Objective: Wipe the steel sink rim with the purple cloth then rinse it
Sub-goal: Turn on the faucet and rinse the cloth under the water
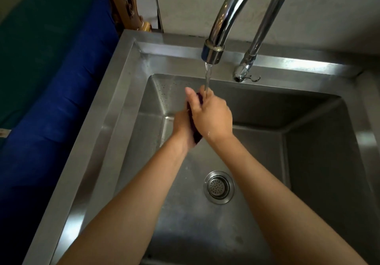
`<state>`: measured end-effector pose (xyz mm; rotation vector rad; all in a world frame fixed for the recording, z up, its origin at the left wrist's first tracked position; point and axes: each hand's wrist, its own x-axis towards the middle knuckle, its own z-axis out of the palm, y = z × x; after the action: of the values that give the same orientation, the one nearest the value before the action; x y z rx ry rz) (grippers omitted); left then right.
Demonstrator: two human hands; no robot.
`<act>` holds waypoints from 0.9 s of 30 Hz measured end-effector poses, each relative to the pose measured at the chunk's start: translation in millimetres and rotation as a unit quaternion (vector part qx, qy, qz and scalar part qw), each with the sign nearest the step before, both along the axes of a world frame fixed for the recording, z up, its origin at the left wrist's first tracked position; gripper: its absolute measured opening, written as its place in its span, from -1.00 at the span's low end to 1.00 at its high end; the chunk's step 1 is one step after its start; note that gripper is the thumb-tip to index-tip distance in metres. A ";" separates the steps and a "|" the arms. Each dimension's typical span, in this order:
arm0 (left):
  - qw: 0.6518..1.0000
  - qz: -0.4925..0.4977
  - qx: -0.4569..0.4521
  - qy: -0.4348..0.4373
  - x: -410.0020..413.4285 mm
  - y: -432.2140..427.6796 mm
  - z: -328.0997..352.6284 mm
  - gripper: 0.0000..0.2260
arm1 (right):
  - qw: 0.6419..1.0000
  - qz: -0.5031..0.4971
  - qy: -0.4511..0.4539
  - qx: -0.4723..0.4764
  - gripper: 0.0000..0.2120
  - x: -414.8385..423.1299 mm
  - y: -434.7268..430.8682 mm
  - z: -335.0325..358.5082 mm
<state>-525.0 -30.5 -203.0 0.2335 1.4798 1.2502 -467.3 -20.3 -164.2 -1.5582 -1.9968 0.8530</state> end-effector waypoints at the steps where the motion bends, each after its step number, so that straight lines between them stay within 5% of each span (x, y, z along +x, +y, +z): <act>1: 1.000 -0.005 -0.004 -0.019 3.8 -1.7 1.2 -0.61 | 1.000 -0.007 -0.027 0.005 -0.60 -1.0 5.9 -0.8; 8: 0.993 0.045 -0.014 0.106 7.0 1.4 -5.2 -0.68 | 0.997 -0.054 -0.055 0.023 -0.57 19.7 35.8 -29.8; 13: 0.979 0.057 0.027 0.193 3.4 2.5 2.4 -0.66 | 0.993 -0.001 0.119 -0.011 -0.70 38.4 17.8 -37.9; 16: 0.986 0.065 0.013 0.151 0.7 5.9 3.4 -0.65 | 0.988 0.006 0.154 0.020 -0.80 28.2 -7.2 -28.5; 18: 0.990 0.040 0.017 0.136 4.1 4.2 6.0 -0.67 | 0.990 -0.034 0.136 0.020 -0.74 17.1 -8.2 -22.8; 23: 0.960 -0.089 0.053 0.258 -0.3 3.6 7.9 -0.80 | 0.997 -0.079 0.022 0.010 -0.71 7.6 16.6 -12.1; 27: 0.957 -0.071 0.020 0.281 7.2 11.2 14.8 -0.62 | 0.993 -0.097 -0.002 -0.059 -0.69 16.2 37.4 -12.9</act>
<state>-517.8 -19.4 -188.2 0.7588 1.8774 1.1475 -451.1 17.1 -177.0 -1.7883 -1.7892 0.9032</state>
